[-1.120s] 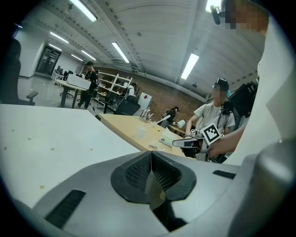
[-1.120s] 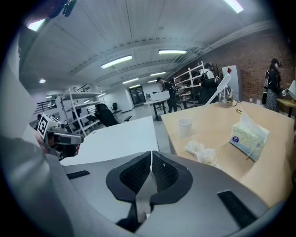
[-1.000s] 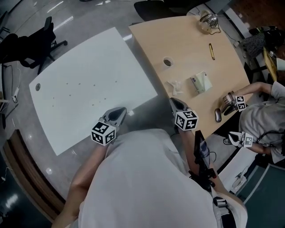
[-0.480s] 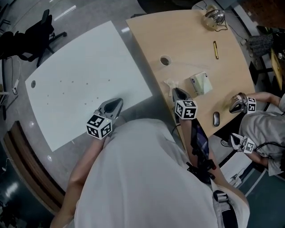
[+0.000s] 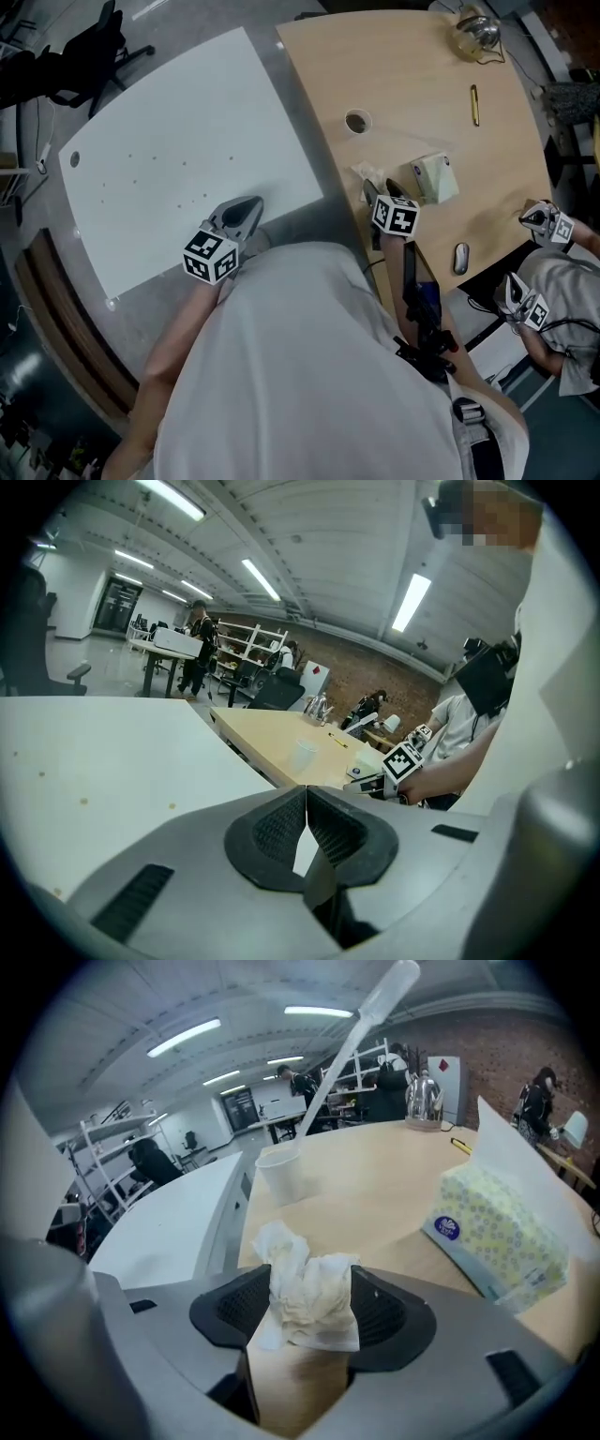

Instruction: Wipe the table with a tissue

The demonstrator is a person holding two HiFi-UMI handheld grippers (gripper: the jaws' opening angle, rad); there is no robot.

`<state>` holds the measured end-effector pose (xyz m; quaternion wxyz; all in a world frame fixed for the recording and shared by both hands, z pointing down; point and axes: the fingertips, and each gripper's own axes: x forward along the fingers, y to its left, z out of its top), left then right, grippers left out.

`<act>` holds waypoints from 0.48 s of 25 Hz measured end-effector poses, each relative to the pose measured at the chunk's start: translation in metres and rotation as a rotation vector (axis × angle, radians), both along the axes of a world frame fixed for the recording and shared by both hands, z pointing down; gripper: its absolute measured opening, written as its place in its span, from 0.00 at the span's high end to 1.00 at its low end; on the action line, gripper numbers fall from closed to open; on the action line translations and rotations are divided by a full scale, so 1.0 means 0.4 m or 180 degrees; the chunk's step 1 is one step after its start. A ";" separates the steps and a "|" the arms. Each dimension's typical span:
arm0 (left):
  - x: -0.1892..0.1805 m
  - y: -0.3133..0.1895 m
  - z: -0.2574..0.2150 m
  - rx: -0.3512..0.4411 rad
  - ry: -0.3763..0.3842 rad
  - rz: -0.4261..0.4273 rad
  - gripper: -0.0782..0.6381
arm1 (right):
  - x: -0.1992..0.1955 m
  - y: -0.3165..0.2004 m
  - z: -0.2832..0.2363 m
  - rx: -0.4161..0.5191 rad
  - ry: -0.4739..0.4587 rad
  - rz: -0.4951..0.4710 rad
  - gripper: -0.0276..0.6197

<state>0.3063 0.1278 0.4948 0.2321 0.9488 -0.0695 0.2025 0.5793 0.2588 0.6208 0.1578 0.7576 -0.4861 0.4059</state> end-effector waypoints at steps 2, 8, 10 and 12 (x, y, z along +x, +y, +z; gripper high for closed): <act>-0.002 -0.004 0.000 0.0006 -0.0029 -0.0051 0.88 | 0.011 -0.007 0.015 -0.0044 -0.0137 0.0081 0.59; -0.005 -0.018 0.003 0.0007 -0.0065 -0.0205 0.88 | -0.001 -0.015 0.040 -0.0207 -0.0338 0.0025 0.58; -0.002 -0.024 0.002 0.0005 -0.0048 -0.0245 0.88 | -0.011 -0.016 0.044 -0.0244 -0.0287 -0.0104 0.59; -0.002 -0.027 0.002 -0.0004 -0.0038 -0.0262 0.88 | -0.024 -0.020 0.050 -0.0269 -0.0239 -0.0233 0.66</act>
